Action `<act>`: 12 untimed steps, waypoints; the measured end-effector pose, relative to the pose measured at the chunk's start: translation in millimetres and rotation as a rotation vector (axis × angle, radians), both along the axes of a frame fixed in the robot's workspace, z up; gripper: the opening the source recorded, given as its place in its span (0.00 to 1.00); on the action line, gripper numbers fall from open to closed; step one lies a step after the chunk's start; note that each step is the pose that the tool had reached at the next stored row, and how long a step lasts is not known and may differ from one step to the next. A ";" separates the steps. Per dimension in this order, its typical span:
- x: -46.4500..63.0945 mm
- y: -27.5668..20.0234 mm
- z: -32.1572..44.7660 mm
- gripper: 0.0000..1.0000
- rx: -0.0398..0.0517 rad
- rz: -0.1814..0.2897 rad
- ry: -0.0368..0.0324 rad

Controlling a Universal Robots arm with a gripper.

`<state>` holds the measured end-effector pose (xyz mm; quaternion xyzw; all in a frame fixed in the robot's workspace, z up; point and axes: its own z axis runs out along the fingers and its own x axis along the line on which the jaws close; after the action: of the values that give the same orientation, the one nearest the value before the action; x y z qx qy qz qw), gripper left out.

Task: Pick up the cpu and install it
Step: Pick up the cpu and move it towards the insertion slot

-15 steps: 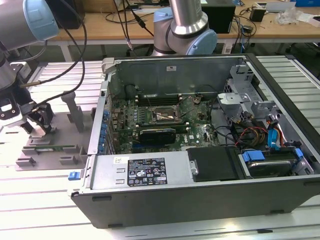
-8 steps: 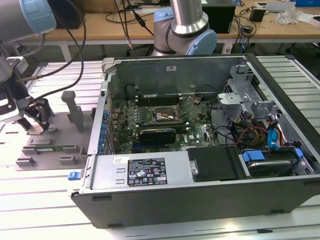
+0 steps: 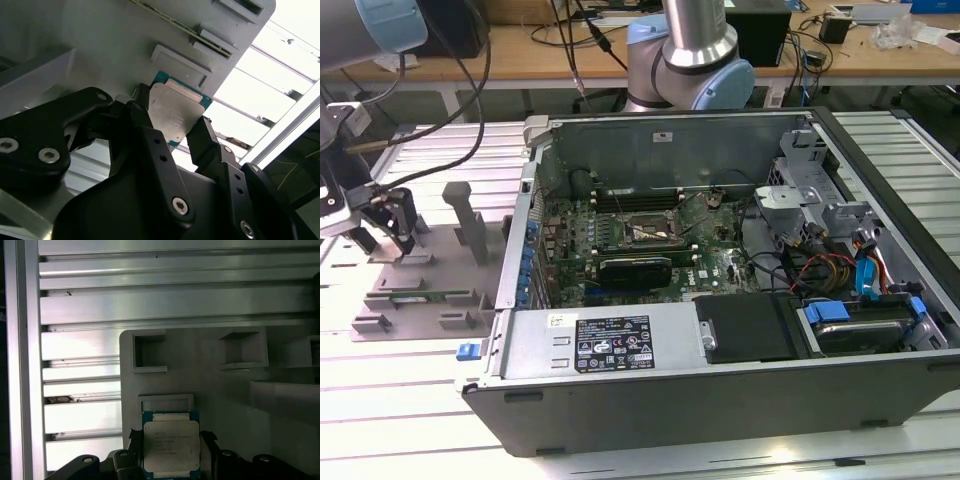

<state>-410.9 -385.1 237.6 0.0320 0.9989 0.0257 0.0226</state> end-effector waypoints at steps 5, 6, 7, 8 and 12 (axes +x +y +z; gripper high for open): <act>0.0 0.0 7.7 0.54 0.0003 0.000 0.0001; 0.0 0.0 8.9 0.54 0.0004 0.000 0.0001; 0.0 0.0 9.4 0.54 0.0004 0.000 0.0000; 0.0 0.0 10.8 0.54 0.0004 0.000 0.0001; 0.0 0.0 14.9 0.54 0.0006 0.001 0.0001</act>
<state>-410.9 -385.1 252.5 0.0317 0.9989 0.0259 0.0225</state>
